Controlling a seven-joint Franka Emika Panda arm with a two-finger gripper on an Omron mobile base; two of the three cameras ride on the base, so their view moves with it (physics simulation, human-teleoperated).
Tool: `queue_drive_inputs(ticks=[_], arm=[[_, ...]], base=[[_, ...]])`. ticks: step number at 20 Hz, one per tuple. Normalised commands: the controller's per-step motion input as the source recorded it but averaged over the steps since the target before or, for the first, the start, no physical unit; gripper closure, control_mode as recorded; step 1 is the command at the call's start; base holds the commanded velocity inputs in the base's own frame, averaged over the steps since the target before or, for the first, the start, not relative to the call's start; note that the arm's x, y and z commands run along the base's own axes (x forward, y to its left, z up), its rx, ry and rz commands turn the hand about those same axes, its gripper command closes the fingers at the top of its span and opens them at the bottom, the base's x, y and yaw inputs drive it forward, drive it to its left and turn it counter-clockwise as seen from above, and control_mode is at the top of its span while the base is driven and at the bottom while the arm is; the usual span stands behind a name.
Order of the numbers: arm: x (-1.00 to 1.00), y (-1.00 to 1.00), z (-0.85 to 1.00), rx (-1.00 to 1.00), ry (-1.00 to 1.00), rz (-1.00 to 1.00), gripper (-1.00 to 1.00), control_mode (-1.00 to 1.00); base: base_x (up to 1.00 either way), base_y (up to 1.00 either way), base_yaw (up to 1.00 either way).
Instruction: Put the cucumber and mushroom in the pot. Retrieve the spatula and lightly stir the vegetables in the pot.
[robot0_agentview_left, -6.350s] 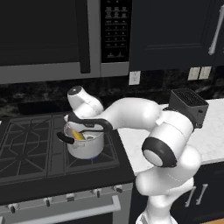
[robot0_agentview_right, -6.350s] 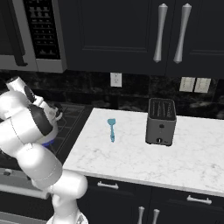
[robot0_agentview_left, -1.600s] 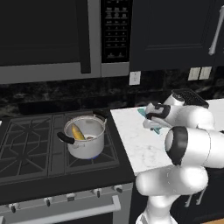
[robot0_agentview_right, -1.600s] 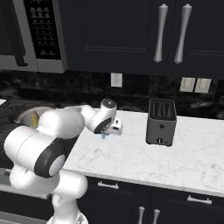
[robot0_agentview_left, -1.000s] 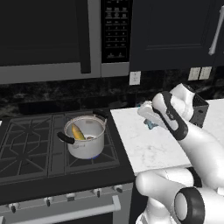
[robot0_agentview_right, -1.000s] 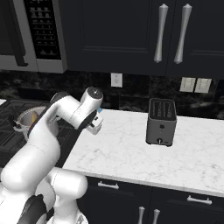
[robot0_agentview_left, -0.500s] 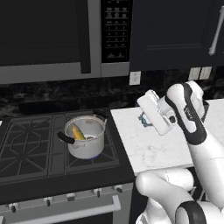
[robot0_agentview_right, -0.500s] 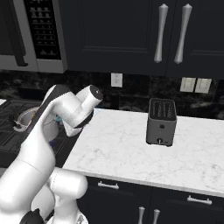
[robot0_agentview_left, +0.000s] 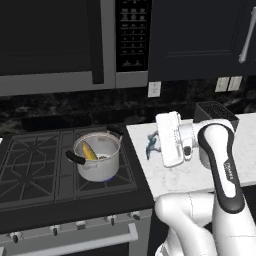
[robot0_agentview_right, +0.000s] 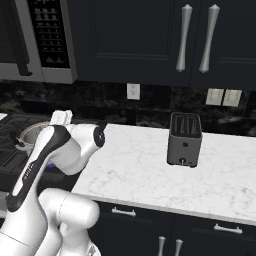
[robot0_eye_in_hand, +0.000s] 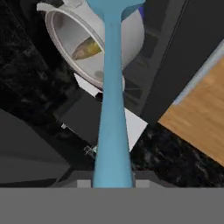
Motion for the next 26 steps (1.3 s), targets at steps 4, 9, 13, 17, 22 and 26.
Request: queue_drive_inputs(ticks=[4,9,13,17,22,26], arm=[[0.0,0.51,0.47,0.48,0.17,-0.23,1.0,-1.0],[0.18,0.11,0.29,0.37,0.22,-0.16,1.0,-1.0],[0.17,0.0,0.0,0.37,0.34,-0.06,1.0,-1.0],[-0.02,0.03,0.0,0.39,0.26,-0.01,1.0,-1.0],[0.24,0.17,0.03,0.13,-0.05,-0.03,1.0,-1.0],[0.68,0.38,-0.06,0.0,-0.05,-0.09,1.0,-1.0]], base=[[0.0,0.0,0.0],[0.0,0.0,0.0],[0.0,0.0,0.0],[0.0,0.0,0.0],[0.0,0.0,0.0],[0.0,0.0,0.0]])
